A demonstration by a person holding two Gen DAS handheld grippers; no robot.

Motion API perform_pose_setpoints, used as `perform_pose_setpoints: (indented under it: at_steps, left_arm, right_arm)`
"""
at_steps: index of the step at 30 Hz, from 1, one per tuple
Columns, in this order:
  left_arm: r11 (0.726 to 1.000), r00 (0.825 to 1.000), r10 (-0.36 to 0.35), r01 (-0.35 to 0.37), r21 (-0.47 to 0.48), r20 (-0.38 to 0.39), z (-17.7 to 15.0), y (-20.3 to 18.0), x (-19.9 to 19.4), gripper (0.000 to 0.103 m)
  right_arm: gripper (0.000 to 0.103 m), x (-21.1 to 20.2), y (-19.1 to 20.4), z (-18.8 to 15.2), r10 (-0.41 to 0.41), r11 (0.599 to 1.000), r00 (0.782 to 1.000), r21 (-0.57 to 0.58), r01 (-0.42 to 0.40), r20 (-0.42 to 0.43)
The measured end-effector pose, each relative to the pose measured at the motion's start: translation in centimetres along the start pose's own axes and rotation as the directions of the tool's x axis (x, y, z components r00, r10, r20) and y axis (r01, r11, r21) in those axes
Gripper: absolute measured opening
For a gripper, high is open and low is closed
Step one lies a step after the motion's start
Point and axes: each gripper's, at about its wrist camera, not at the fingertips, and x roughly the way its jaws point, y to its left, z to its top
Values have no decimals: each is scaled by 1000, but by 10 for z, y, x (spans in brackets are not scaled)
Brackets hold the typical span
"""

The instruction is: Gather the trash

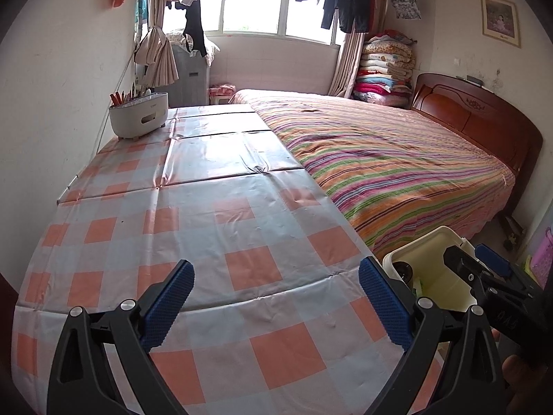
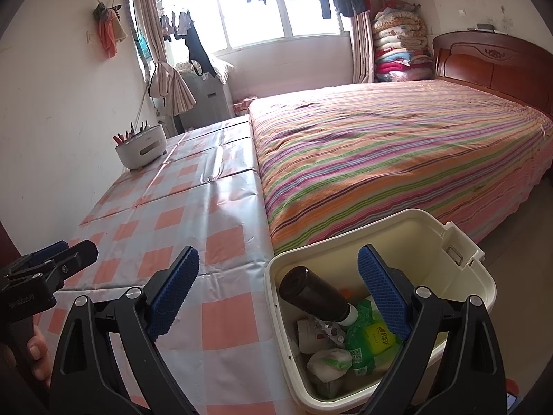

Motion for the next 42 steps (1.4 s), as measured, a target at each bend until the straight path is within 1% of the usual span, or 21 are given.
perform_pose_setpoints:
  at_steps: [29, 42]
  left_arm:
    - [1000, 1000, 0, 0, 27, -4, -2, -4, 1, 93]
    - [999, 1000, -17, 17, 48, 5, -4, -10, 0, 93]
  right_arm:
    - [92, 0, 3, -2, -3, 1000, 1000, -1, 3, -6]
    - [92, 0, 4, -2, -3, 1000, 1000, -5, 3, -3]
